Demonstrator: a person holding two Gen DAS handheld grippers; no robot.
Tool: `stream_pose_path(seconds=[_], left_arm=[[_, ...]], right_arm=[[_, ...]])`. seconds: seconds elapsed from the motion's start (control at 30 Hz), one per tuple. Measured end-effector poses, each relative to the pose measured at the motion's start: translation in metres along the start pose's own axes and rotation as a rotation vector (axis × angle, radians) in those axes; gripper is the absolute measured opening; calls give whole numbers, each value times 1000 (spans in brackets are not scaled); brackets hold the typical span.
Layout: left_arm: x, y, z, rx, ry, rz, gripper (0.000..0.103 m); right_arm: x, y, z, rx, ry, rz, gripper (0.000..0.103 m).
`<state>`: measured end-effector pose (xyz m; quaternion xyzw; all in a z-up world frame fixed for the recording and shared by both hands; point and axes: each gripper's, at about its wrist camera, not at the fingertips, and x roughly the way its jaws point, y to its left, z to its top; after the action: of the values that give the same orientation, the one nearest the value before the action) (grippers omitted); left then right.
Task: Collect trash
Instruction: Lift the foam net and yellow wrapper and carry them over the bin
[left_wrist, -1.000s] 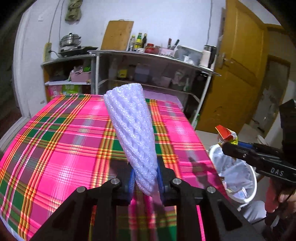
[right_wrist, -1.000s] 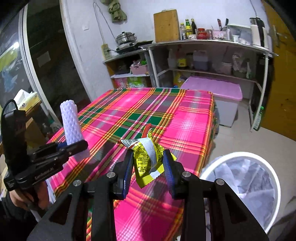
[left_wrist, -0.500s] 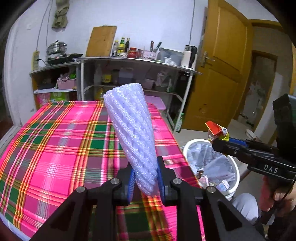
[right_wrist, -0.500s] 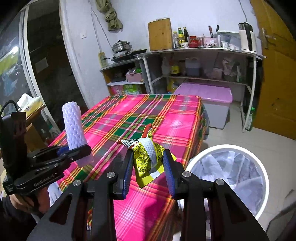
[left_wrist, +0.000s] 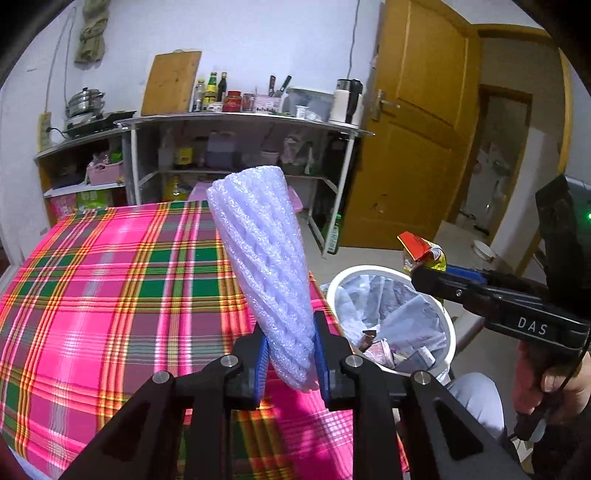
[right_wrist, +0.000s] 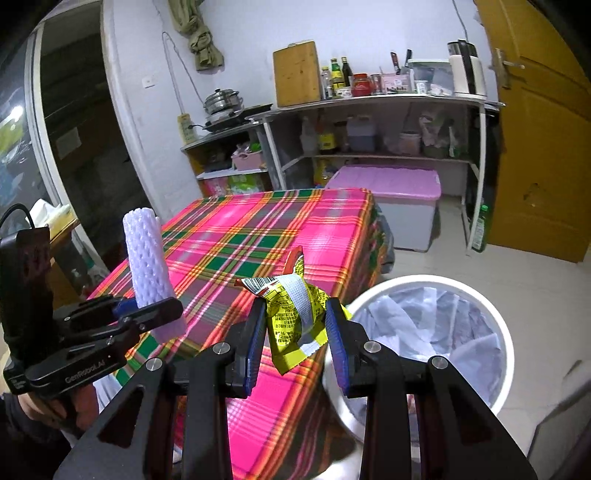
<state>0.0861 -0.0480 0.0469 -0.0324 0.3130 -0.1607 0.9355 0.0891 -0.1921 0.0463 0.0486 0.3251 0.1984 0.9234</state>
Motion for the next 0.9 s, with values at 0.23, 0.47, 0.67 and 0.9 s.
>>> stream_pose_path(seconds=[0.23, 0.47, 0.67, 0.9], left_arm=[[16, -18, 4, 30, 20, -33, 22], [36, -34, 7, 60, 46, -70, 22], [55, -50, 8, 86, 73, -103, 22], [80, -64, 7, 106, 114, -128, 23]], right_arm=[[-6, -24, -5, 40, -3, -44, 33], [-13, -49, -11, 85, -2, -91, 33], [-15, -70, -15, 124, 2, -124, 33], [-10, -91, -23, 170, 28, -147, 33]])
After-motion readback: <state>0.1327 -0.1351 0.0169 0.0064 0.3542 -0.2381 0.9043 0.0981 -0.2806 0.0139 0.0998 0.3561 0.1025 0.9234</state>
